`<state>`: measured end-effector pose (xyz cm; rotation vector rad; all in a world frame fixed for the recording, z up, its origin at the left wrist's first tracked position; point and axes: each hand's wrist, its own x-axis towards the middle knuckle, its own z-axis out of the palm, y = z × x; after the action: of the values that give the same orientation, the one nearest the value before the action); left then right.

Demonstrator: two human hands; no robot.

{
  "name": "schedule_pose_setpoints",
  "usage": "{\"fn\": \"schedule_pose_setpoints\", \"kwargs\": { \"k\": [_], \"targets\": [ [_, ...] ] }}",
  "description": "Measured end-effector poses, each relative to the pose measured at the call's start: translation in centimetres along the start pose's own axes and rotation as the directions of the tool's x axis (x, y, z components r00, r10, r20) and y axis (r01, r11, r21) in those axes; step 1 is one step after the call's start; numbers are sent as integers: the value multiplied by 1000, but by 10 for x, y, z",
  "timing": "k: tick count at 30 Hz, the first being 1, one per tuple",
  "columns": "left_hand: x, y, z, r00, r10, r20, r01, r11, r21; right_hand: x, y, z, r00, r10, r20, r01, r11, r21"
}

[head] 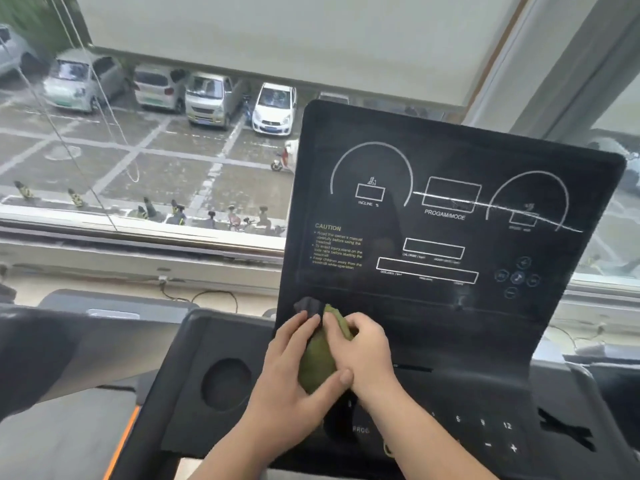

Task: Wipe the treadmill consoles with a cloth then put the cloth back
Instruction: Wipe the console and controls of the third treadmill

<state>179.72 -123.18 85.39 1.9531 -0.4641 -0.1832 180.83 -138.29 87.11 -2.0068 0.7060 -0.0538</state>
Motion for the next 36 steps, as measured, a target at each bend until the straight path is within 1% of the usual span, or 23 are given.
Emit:
{"fn": "schedule_pose_setpoints", "kwargs": {
  "k": [2,5,6,7,9,10,12,13,14,15,16,18,20,21,23,25,27,29,31,32,33,34,36],
  "targets": [
    [10,5,-1,999,10,50,-9,1000,-23,-4,-10,-17,998,45,50,-51,990,128],
    [25,8,2,989,103,102,-109,992,56,-9,-26,-48,982,48,182,-82,979,185],
    [30,8,4,989,128,76,-133,989,62,-9,-33,-59,979,4,204,-37,986,160],
    [35,10,6,992,127,27,-129,990,58,-8,-39,-71,981,-84,178,67,993,99],
    [49,25,2,988,82,-130,-78,996,36,1,-57,-103,936,-353,-13,351,934,-64],
    [60,39,-5,970,76,-229,-70,997,32,7,-71,-124,863,-486,-138,470,873,-133],
    [89,74,-26,897,128,-423,-106,992,74,23,-101,-170,640,-703,-312,635,712,-302],
    [106,95,-37,850,180,-495,-144,983,111,36,-113,-191,531,-781,-328,660,624,-418],
    [125,115,-47,803,245,-543,-188,969,158,51,-124,-209,453,-834,-314,645,550,-530],
    [143,132,-55,762,318,-564,-233,947,219,69,-134,-222,417,-863,-284,611,497,-616],
    [162,143,-59,731,397,-555,-267,915,303,87,-142,-232,426,-870,-248,565,470,-678],
    [193,148,-55,713,532,-457,-265,807,527,116,-148,-240,500,-846,-184,476,446,-758],
    [208,132,-39,713,593,-374,-235,704,670,131,-144,-241,572,-807,-150,458,466,-757],
    [207,119,-29,708,606,-362,-230,684,692,133,-139,-240,590,-793,-154,479,497,-724],
    [191,84,-3,703,629,-332,-266,666,697,136,-124,-235,568,-804,-179,517,517,-682],
    [158,42,20,709,678,-195,-360,586,726,138,-115,-230,525,-827,-204,531,505,-680],
    [129,6,31,708,703,60,-484,423,766,144,-114,-227,530,-811,-248,544,549,-634],
    [123,-6,22,660,693,290,-604,258,754,147,-115,-224,534,-797,-282,549,581,-601],
    [142,11,-1,579,707,406,-668,126,734,148,-113,-222,518,-804,-291,554,574,-603],
    [156,26,-14,557,726,402,-658,91,748,149,-112,-223,510,-810,-291,560,569,-602],
    [170,41,-27,564,753,339,-613,107,783,150,-111,-223,506,-811,-294,565,569,-598],
    [184,57,-37,597,774,213,-537,188,822,151,-111,-223,508,-808,-298,566,574,-592],
    [202,82,-42,683,715,-151,-323,481,815,151,-111,-223,517,-801,-302,563,584,-585]
  ]
}}
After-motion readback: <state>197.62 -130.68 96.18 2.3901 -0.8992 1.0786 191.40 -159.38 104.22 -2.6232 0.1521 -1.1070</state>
